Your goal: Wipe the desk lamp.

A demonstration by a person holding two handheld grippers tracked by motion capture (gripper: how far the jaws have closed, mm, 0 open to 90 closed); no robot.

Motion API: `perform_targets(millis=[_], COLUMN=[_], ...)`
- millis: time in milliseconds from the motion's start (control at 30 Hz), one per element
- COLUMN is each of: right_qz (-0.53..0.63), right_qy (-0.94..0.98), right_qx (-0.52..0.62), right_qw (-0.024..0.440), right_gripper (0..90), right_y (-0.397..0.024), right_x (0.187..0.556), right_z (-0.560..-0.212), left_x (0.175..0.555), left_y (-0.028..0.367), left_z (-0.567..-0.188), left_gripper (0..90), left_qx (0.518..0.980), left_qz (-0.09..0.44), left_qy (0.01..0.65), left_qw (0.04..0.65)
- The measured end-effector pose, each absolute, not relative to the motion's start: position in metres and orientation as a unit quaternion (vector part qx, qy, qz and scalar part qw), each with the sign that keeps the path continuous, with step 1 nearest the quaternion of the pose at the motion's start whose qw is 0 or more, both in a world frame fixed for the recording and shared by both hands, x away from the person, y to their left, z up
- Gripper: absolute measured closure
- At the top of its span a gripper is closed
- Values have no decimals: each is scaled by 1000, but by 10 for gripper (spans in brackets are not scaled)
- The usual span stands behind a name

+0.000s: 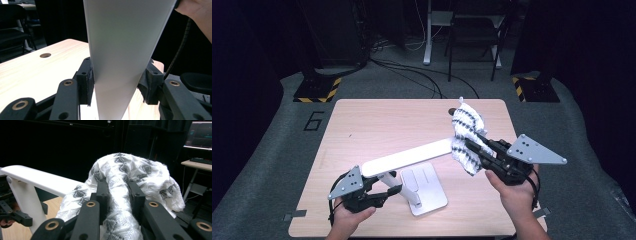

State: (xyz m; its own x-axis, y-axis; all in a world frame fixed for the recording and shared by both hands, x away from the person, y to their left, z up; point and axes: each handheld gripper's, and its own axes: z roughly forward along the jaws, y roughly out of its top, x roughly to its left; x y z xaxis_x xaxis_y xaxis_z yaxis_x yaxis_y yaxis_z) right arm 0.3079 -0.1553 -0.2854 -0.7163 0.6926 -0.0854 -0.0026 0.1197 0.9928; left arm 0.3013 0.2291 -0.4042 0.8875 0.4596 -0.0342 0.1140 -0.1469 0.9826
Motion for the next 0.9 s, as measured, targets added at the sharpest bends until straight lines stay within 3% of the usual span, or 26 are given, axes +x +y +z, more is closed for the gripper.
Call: perform_targets(millis=[900], right_qz=[638], right_qy=[715], right_qx=[174], right_qw=[228], right_gripper=[752], right_y=[-82], right_x=[297], right_z=[-290], left_x=[301], left_y=[229], left_z=[-405], left_gripper=[526], left_qx=[741], left_qz=[140], left_qy=[197], left_qw=[627])
